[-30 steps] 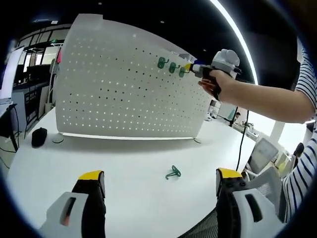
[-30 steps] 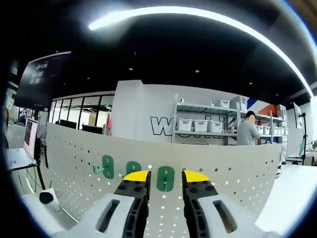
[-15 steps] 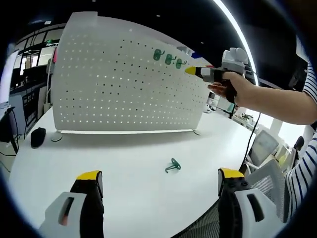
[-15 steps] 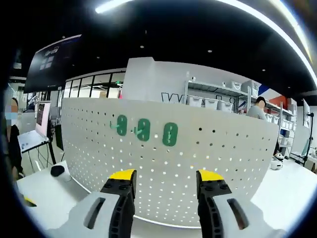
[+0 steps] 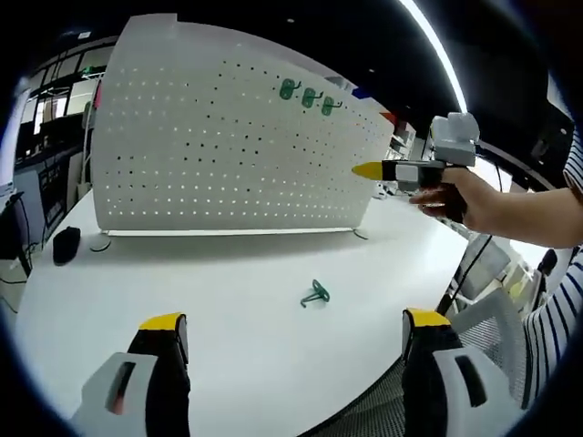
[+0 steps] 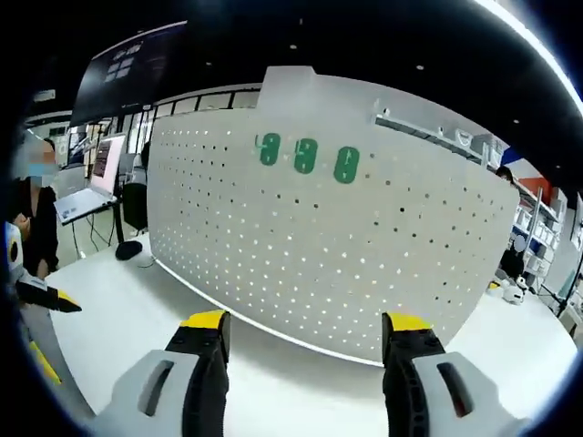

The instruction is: Insert the hook assembly into the mounting plate slot until the hook locks in place.

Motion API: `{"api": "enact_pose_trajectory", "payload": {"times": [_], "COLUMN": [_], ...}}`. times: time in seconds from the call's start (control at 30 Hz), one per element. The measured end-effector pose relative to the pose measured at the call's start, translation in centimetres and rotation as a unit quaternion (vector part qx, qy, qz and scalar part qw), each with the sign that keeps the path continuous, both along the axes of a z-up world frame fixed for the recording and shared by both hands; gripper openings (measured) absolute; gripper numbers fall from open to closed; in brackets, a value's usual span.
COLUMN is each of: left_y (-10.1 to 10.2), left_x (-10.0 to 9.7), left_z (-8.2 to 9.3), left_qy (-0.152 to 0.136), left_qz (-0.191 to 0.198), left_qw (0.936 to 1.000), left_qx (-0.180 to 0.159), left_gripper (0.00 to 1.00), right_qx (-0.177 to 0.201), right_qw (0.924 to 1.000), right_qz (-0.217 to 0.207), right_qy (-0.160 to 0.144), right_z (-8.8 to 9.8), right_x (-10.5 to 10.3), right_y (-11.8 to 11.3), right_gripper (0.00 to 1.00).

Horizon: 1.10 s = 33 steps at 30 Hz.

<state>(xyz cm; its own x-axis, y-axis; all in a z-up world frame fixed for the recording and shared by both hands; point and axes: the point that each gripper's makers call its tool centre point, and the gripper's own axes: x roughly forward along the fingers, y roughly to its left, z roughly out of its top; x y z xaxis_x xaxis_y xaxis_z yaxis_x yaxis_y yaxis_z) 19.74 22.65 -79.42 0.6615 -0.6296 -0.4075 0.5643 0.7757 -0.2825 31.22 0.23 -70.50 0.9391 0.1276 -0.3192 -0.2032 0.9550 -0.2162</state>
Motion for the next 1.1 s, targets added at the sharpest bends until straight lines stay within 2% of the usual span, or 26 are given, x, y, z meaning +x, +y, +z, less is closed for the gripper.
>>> {"api": "enact_pose_trajectory", "payload": {"times": [0.07, 0.2, 0.3, 0.4, 0.63, 0.9, 1.1], "left_y": [0.0, -0.1, -0.3, -0.4, -0.4, -0.4, -0.6], "left_x": [0.0, -0.2, -0.4, -0.4, -0.6, -0.6, -0.7], "left_z": [0.0, -0.2, -0.3, -0.4, -0.5, -0.5, -0.6], "left_qy": [-0.002, 0.001, 0.001, 0.000, 0.000, -0.008, -0.011], "left_qz": [-0.001, -0.005, -0.011, -0.015, -0.018, -0.020, -0.027], "left_qw": [1.0000, 1.0000, 0.9999, 0.9998, 0.9996, 0.9992, 0.9988], "left_qx": [0.000, 0.005, 0.011, 0.016, 0.022, 0.032, 0.040], "left_gripper": [1.00, 1.00, 1.00, 1.00, 1.00, 1.00, 1.00], "right_qx": [0.000, -0.034, -0.031, -0.030, -0.019, 0.014, 0.051], "right_qw": [0.9999, 0.9987, 0.9981, 0.9965, 0.9944, 0.9889, 0.9820], "right_qz": [0.006, 0.025, 0.032, 0.041, 0.051, 0.076, 0.086], "right_qy": [0.012, 0.028, 0.041, 0.066, 0.090, 0.127, 0.160], "right_z": [-0.8, -2.7, -3.8, -5.3, -7.2, -9.6, -11.7], "right_x": [-0.7, -2.7, -4.0, -5.4, -7.5, -8.9, -8.8], "right_y": [0.2, 0.6, 1.0, 1.3, 2.1, 4.2, 5.9], "right_gripper": [0.69, 0.73, 0.73, 0.73, 0.73, 0.59, 0.48]}}
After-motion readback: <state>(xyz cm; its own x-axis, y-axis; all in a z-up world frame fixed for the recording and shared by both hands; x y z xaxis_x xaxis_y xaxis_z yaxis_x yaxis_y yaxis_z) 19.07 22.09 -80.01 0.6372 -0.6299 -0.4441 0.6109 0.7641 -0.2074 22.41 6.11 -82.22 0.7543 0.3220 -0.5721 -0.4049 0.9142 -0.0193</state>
